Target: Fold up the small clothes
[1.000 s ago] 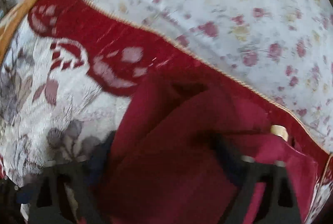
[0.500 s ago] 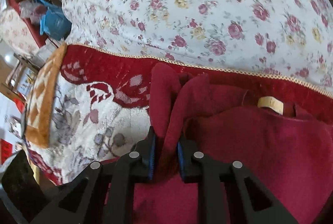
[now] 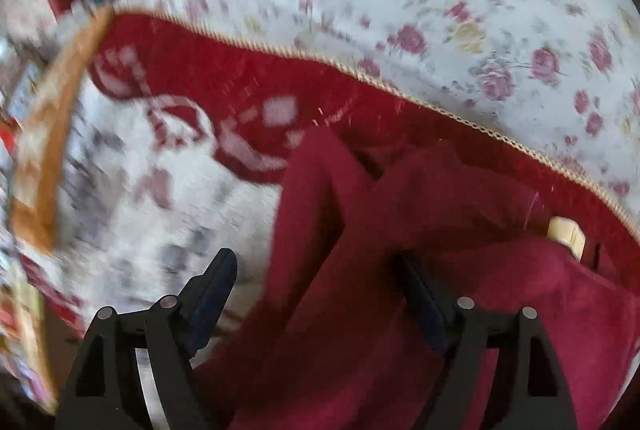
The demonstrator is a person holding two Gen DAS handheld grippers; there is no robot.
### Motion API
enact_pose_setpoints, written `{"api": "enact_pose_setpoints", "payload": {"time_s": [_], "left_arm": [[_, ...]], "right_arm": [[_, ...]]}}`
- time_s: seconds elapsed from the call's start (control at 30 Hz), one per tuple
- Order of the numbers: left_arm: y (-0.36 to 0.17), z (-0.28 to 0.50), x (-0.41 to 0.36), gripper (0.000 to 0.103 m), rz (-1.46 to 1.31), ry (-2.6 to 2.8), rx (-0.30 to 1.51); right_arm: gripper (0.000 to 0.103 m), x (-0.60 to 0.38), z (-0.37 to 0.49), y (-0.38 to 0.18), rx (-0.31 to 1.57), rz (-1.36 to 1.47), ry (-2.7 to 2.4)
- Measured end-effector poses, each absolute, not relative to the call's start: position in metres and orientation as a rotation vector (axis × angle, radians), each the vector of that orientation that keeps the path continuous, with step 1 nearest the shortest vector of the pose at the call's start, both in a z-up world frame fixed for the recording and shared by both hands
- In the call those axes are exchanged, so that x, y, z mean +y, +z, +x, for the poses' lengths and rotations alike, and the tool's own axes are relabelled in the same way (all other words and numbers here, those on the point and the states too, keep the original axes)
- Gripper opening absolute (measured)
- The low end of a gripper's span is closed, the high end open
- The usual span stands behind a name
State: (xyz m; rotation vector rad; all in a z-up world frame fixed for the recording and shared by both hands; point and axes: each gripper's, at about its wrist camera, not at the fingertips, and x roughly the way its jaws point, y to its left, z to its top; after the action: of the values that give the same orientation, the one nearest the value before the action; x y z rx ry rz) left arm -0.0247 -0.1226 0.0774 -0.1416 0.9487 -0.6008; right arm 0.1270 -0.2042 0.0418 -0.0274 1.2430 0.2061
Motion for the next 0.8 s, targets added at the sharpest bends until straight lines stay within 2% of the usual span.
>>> {"api": "enact_pose_setpoints", "payload": {"time_s": [0.03, 0.1, 0.17, 0.3, 0.5, 0.67, 0.8], "left_arm": [[0.077, -0.025, -0.124, 0.016, -0.137, -0.601, 0.95], [0.078, -0.027, -0.126, 0.016, -0.14, -0.61, 0.946], [0.084, -0.03, -0.129, 0.016, -0.154, -0.638, 0.935], [0.106, -0.043, -0.143, 0.016, -0.187, -0.732, 0.908], [0.133, -0.072, -0.203, 0.016, -0.134, -0.848, 0.869], [0.14, -0.099, -0.261, 0.016, -0.065, -0.926, 0.868], [0.127, -0.112, -0.311, 0.016, -0.018, -0.962, 0.906]], "right_arm": [[0.071, -0.206, 0.124, 0.041, 1.226, -0.038, 0.191], [0.036, -0.221, 0.117, 0.051, 1.173, 0.044, 0.185], [0.023, -0.241, 0.111, 0.066, 1.134, 0.146, 0.204], [0.02, -0.299, 0.077, 0.104, 1.014, 0.356, 0.256], [0.02, -0.374, 0.026, 0.144, 0.917, 0.482, 0.246], [0.02, -0.44, -0.014, 0.147, 0.876, 0.555, 0.187], [0.02, -0.491, -0.041, 0.125, 0.879, 0.628, 0.12]]}}
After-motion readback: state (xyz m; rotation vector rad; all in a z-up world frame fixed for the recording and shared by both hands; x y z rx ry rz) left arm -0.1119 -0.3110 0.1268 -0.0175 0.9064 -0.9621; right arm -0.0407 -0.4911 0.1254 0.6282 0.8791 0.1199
